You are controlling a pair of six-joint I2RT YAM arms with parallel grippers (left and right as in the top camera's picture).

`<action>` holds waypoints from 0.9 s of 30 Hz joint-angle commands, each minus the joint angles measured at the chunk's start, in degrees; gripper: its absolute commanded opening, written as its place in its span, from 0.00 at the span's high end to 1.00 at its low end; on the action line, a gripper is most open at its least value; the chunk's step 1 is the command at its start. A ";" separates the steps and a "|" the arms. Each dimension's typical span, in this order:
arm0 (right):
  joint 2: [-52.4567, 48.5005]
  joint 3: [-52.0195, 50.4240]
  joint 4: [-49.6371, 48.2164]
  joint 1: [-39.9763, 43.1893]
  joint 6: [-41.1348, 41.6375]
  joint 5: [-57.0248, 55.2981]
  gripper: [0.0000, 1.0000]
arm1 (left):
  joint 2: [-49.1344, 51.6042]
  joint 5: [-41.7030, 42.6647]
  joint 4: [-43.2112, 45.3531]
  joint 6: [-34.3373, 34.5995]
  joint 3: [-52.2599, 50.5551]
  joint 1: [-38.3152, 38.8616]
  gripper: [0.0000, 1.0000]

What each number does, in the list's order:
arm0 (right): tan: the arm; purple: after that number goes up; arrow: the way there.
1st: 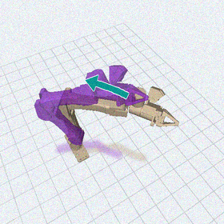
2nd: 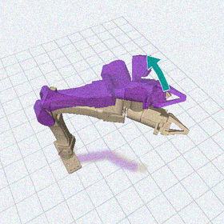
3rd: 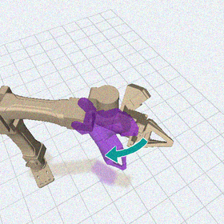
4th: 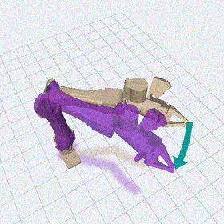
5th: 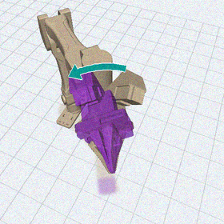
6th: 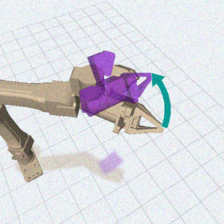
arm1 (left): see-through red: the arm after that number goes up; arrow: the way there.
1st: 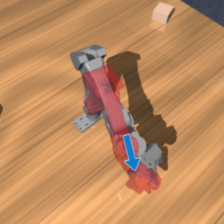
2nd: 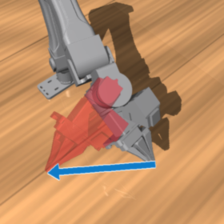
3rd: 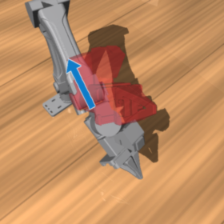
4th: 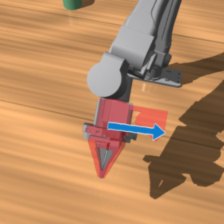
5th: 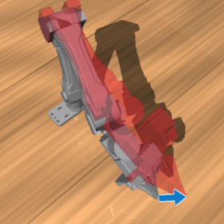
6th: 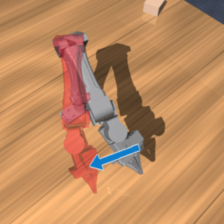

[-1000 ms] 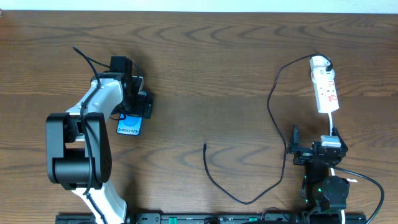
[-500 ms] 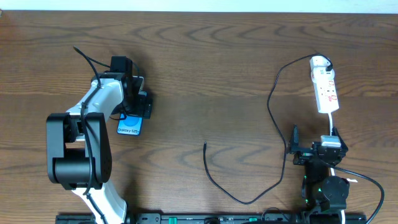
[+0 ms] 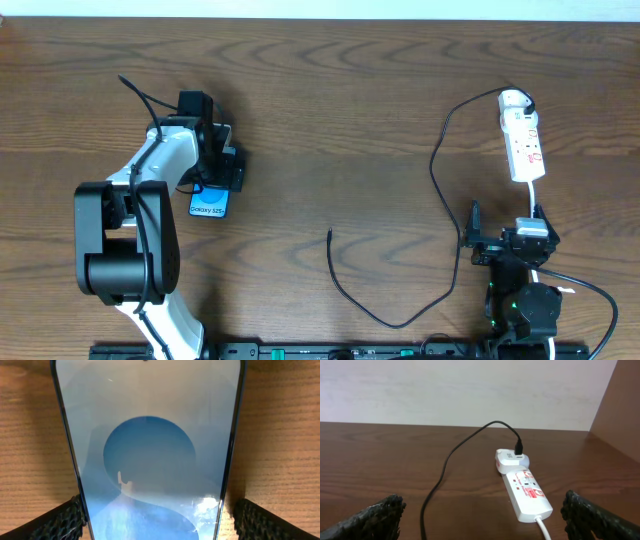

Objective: Plug charger to phone and switch on socket
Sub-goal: 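Close the left gripper on the phone's bottom edge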

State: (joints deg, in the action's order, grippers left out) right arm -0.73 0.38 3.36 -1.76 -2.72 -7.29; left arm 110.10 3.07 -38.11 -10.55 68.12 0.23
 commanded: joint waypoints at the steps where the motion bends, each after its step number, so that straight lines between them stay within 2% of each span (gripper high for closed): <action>1: 0.35 -0.09 0.17 -0.48 -0.11 -0.02 0.01 | 1.55 -1.20 -0.61 -0.37 -0.85 0.17 0.06; 12: 0.35 -0.07 0.17 -0.48 -0.11 -0.02 0.01 | 1.55 -1.20 -0.59 -0.39 -0.85 0.17 0.06; 27: 0.35 -0.09 0.17 -0.48 -0.11 -0.02 0.01 | 1.55 -1.20 -0.61 -0.39 -0.85 0.17 0.11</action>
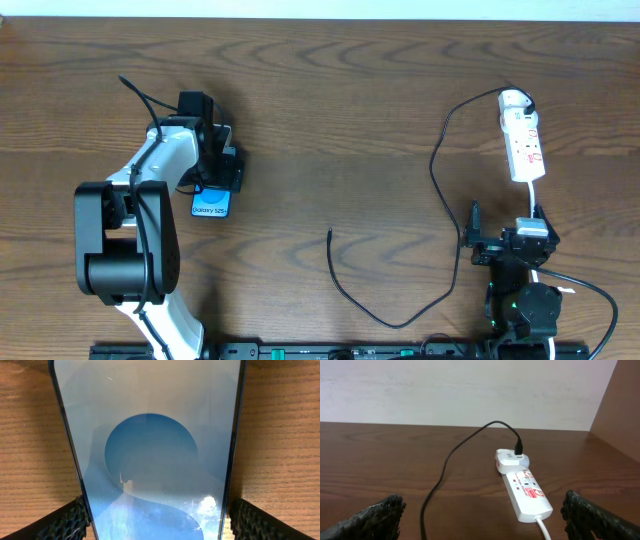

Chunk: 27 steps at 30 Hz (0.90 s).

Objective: Plug charger to phone and switch on socket
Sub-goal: 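Close the left gripper on the phone's bottom edge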

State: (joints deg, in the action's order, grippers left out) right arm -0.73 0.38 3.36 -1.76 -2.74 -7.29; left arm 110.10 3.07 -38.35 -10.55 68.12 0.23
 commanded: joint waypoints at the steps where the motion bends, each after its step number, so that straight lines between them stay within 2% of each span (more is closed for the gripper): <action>1: 0.35 -0.07 0.17 -0.48 -0.09 -0.02 0.01 | 1.55 -1.20 -0.37 -0.39 -0.85 0.17 0.11; 27: 0.35 -0.09 0.17 -0.48 -0.09 -0.02 0.01 | 1.55 -1.20 -0.37 -0.39 -0.85 0.17 0.16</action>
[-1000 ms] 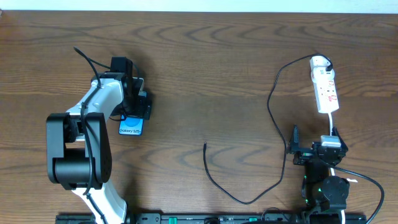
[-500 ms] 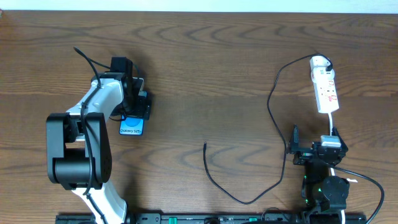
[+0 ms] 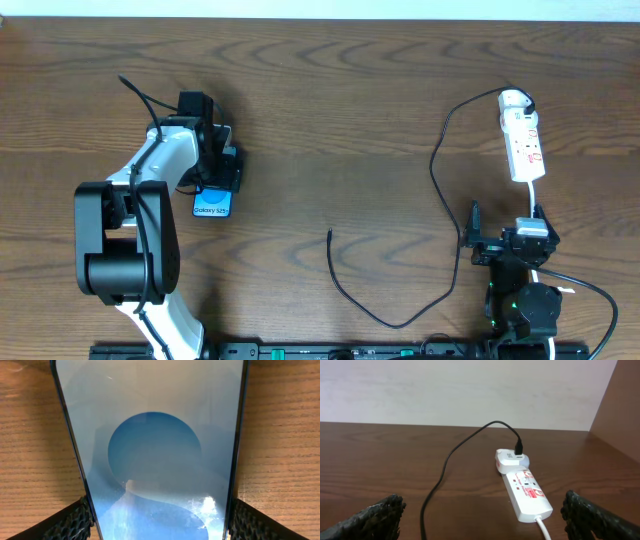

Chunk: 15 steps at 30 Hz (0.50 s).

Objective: Plug charger to phone and switch on socket
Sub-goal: 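Close the left gripper on the phone's bottom edge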

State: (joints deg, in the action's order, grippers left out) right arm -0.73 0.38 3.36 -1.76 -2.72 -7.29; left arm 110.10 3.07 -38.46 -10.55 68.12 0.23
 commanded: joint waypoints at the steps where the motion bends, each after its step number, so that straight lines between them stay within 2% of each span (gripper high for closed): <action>1: 0.35 -0.09 0.17 -0.48 -0.11 -0.02 0.01 | 1.55 -1.20 -0.24 -0.39 -0.85 0.17 0.16; 15: 0.35 -0.07 0.17 -0.48 -0.11 -0.02 0.01 | 1.55 -1.20 -0.24 -0.39 -0.85 0.17 0.19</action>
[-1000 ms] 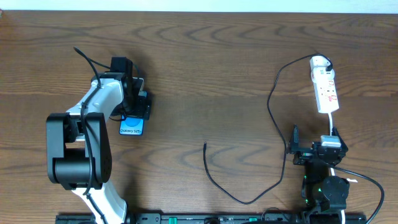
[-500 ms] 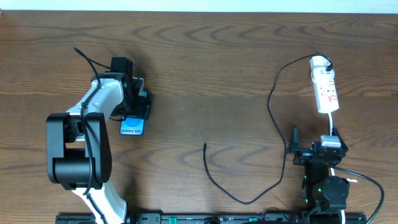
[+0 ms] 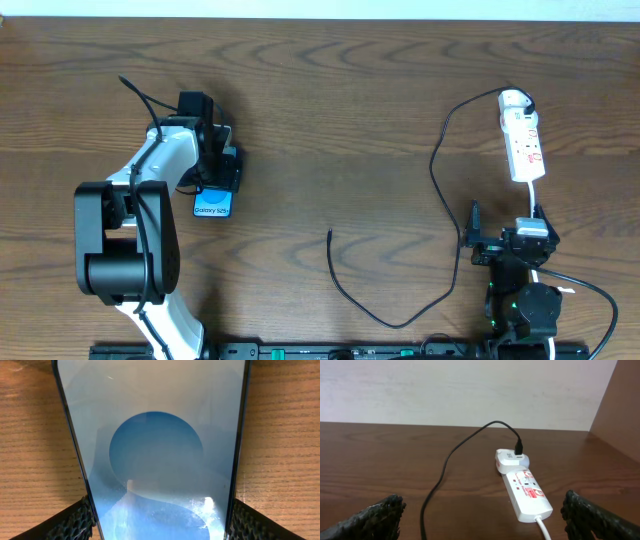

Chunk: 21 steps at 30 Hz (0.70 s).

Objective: Plug charger to phone and switch on socket
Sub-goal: 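Close the left gripper on the phone's bottom edge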

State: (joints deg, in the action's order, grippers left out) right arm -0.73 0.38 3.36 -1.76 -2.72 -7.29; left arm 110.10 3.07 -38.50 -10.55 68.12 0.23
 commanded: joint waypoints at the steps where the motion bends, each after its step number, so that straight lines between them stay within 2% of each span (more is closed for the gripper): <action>1: 0.35 -0.07 0.15 -0.48 -0.11 -0.02 0.01 | 1.55 -1.20 -0.20 -0.39 -0.85 0.17 0.18; 13: 0.35 -0.09 0.17 -0.48 -0.11 -0.02 0.01 | 1.55 -1.20 -0.20 -0.39 -0.85 0.17 0.20; 21: 0.35 -0.09 0.17 -0.48 -0.11 -0.02 0.01 | 1.55 -1.22 -0.20 -0.39 -0.85 0.17 0.25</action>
State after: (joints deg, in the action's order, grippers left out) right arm -0.73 0.38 3.36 -1.76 -2.72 -7.29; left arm 110.10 3.05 -38.52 -10.55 68.12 0.23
